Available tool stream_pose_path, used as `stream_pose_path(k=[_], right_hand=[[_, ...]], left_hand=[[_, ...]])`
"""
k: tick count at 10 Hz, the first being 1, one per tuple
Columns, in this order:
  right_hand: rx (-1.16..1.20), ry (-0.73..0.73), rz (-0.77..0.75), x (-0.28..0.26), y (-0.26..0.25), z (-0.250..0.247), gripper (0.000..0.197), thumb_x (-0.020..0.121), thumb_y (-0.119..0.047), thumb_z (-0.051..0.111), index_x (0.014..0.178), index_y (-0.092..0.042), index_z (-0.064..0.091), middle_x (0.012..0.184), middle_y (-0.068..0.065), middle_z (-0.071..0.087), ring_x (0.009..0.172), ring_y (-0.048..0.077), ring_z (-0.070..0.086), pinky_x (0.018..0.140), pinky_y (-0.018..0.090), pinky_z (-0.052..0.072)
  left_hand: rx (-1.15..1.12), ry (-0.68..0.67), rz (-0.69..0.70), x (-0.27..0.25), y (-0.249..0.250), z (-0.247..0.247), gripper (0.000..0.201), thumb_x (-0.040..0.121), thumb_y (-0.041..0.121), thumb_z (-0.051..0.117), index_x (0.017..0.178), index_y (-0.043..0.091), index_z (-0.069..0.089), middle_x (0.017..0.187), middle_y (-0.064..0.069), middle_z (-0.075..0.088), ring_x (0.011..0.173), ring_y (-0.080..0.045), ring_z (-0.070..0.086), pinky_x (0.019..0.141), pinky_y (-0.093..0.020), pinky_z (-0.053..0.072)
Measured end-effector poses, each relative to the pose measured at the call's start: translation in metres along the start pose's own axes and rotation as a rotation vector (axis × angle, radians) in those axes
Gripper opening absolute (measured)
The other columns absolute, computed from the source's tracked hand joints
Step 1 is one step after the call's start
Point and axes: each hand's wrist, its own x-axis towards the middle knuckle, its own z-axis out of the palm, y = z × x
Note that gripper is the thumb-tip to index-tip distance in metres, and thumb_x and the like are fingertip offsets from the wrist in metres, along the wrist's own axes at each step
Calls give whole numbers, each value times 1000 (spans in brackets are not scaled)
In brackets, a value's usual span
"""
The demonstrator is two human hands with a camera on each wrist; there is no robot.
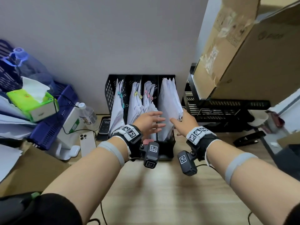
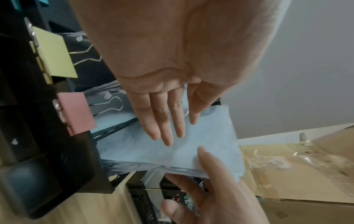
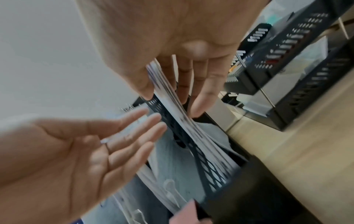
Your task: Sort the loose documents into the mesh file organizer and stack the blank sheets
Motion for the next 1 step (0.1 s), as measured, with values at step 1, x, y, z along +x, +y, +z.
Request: stream_pose_path(k=[1], right_hand=[[18,152,-105,-14,-30,-31,45,89,-28,60,131,-20,48,107,2,63,96,22,63,87,35,50]], left_hand=[[-18,6,79,-13,16,-10,33,101,0,44,128,9,60,123,-15,71,112,-31,71,96,-39,56]])
